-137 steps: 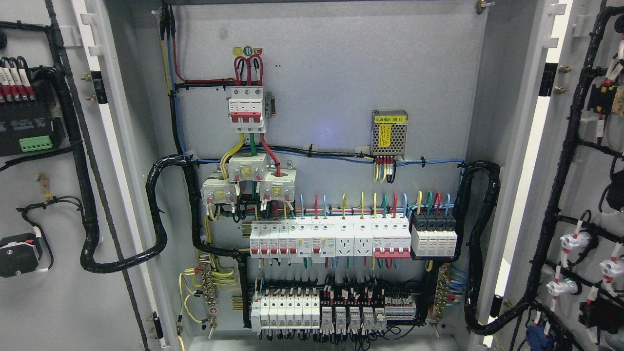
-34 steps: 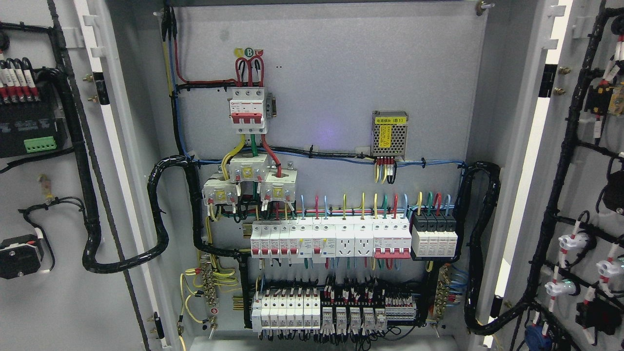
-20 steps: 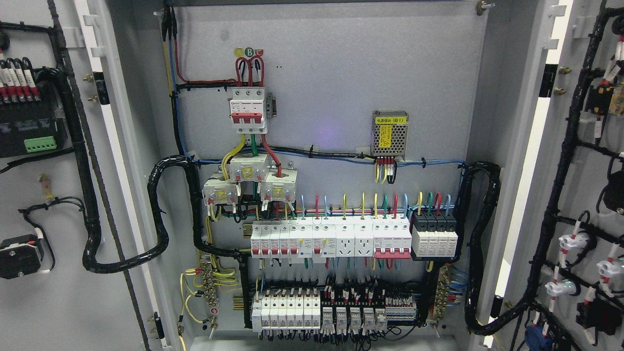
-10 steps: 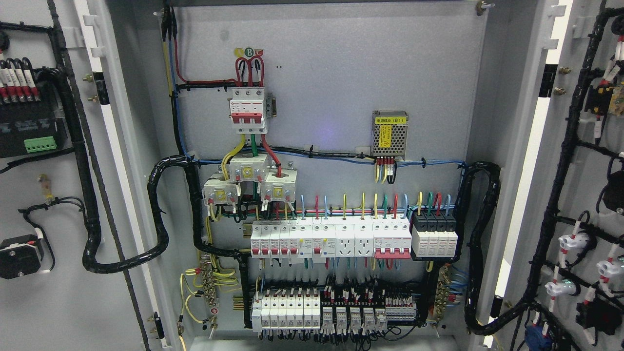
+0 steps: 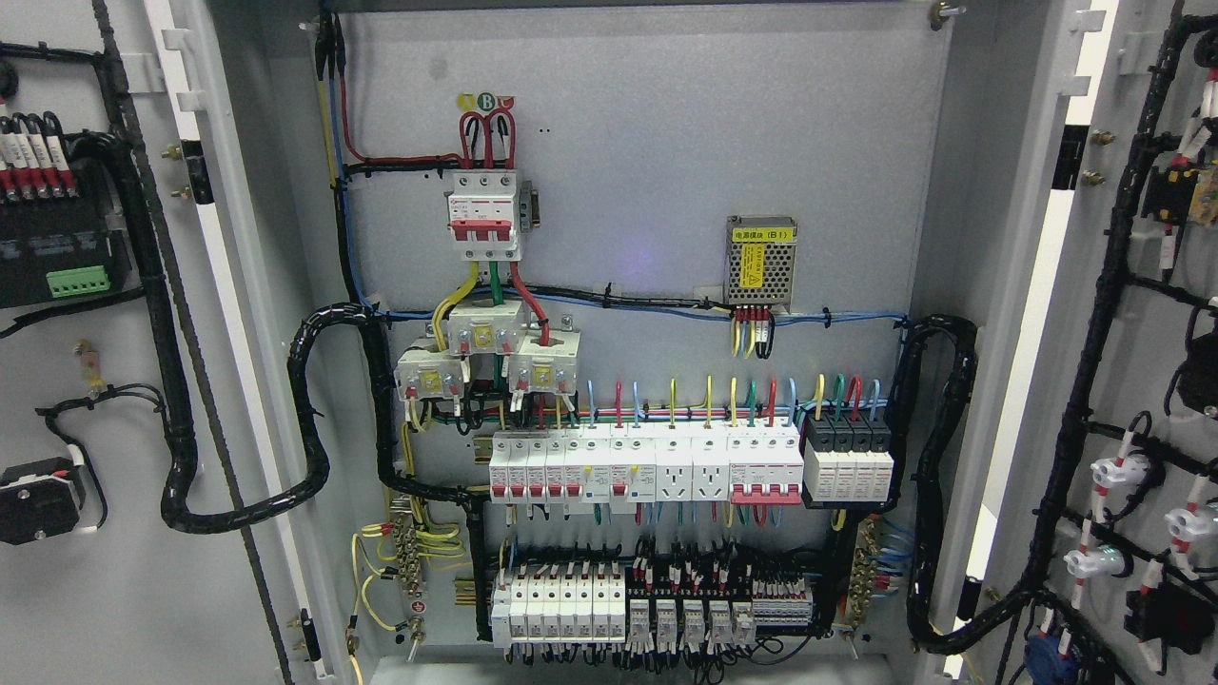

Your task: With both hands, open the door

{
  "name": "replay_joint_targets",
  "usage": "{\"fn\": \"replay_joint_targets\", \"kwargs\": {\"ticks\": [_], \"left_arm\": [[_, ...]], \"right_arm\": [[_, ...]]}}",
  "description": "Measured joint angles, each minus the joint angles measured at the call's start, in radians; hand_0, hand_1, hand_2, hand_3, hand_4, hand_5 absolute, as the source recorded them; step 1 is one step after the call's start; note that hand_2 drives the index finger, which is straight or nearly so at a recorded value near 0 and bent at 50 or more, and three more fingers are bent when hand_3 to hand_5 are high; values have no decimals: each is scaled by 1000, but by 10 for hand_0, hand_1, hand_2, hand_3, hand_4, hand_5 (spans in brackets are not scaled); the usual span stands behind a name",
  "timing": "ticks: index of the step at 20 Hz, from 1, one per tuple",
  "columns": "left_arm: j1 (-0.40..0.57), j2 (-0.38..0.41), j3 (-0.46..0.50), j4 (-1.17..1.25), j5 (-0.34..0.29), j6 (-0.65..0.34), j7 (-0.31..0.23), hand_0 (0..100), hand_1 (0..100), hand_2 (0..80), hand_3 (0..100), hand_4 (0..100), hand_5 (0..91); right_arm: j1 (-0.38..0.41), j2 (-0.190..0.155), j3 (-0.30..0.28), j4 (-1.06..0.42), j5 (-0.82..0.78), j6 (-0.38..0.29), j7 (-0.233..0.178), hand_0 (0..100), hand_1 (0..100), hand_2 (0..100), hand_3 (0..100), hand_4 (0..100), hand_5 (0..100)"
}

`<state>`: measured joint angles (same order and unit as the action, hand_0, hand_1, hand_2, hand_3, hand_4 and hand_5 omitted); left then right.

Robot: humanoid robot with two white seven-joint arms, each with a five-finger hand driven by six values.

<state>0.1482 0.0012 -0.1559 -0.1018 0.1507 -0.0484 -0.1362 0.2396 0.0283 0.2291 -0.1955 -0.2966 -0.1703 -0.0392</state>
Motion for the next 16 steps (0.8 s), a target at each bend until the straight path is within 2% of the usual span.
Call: {"fn": "replay_joint_targets", "kwargs": {"ticks": [16], "left_arm": [[-4, -1, 1, -14, 1, 0, 0, 0, 0, 0, 0, 30, 0]], "right_arm": [[0, 36, -9, 36, 68, 4, 8, 0, 0, 0, 0, 0, 0]]}}
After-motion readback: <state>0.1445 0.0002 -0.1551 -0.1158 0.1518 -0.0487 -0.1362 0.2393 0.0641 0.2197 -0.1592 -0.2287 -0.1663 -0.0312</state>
